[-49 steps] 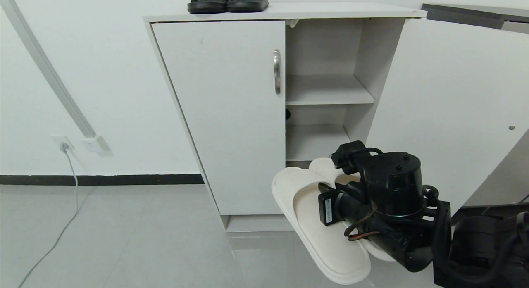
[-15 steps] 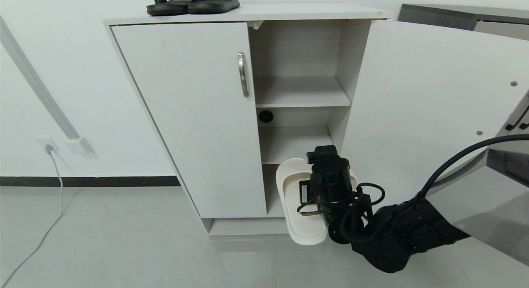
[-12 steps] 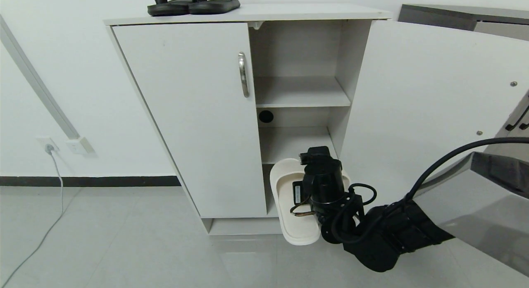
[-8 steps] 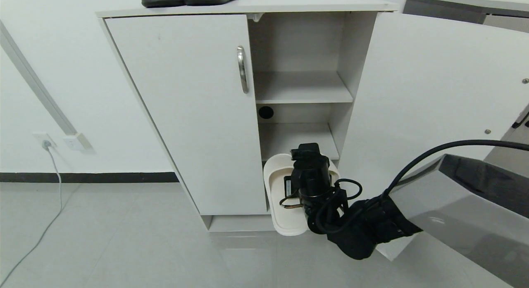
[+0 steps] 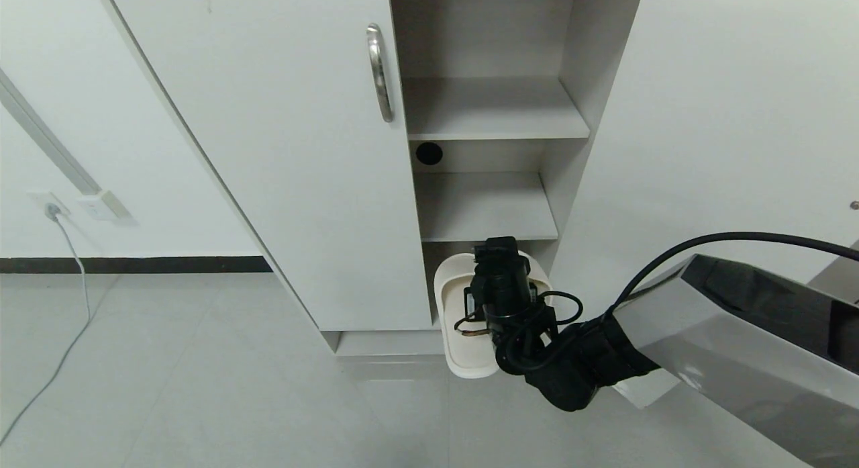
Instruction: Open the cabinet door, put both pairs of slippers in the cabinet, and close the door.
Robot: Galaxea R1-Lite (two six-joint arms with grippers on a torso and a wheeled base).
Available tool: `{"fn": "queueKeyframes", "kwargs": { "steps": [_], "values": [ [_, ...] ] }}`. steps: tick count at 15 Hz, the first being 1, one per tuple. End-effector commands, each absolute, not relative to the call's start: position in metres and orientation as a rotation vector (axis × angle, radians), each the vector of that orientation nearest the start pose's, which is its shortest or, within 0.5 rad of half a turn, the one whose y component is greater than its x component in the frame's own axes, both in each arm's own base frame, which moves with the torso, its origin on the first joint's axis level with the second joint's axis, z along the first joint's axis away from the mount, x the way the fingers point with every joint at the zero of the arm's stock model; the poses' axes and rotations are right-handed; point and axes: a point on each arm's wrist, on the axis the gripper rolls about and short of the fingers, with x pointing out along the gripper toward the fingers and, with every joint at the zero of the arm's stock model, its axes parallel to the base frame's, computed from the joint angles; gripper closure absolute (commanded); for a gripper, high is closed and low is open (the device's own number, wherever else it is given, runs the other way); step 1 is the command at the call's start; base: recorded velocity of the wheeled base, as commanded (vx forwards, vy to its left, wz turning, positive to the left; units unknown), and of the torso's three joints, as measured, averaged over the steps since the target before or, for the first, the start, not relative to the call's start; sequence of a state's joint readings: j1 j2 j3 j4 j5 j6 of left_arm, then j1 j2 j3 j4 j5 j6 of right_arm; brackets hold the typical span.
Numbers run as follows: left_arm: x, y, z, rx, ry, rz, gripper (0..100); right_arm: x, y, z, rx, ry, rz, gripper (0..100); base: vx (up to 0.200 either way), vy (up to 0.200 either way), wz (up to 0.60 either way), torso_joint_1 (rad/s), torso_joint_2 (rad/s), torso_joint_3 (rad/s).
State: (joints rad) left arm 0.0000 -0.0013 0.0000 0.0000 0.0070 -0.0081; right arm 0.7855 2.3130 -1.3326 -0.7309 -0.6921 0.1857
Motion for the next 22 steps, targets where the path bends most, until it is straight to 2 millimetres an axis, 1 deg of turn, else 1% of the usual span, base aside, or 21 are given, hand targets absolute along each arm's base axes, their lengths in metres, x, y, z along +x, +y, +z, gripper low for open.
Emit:
{"fn": "queueKeyframes", "kwargs": {
  "steps": [1,4,6,9,17,22],
  "values": [
    [-0.023,0.0,0.075,-0.009,0.0,0.008,100,0.331,0.314,0.1,0.032,0.166,0.066,100,0.0,0.0,0.0,0.007,0.0,-0.085],
    [-0.023,0.0,0.075,-0.011,0.0,0.008,100,0.324,0.312,0.108,0.008,0.046,0.057,100,0.0,0.0,0.0,0.0,0.0,0.0],
    [-0.023,0.0,0.075,-0.011,0.0,0.008,100,0.322,0.31,0.108,-0.023,-0.048,0.058,100,0.0,0.0,0.0,0.0,0.0,0.0],
    [-0.023,0.0,0.075,-0.011,0.0,0.008,100,0.326,0.311,0.1,-0.028,-0.039,0.056,100,0.0,0.0,0.0,0.0,0.0,0.0],
    [-0.023,0.0,0.075,-0.009,0.0,0.008,100,0.329,0.311,0.097,-0.031,-0.035,0.051,100,0.0,0.0,0.0,0.0,0.0,0.0],
    [-0.023,0.0,0.075,-0.009,0.0,0.006,100,0.33,0.31,0.096,-0.031,-0.035,0.048,100,0.2,0.0,0.0,-0.002,0.0,0.001]
  ]
}}
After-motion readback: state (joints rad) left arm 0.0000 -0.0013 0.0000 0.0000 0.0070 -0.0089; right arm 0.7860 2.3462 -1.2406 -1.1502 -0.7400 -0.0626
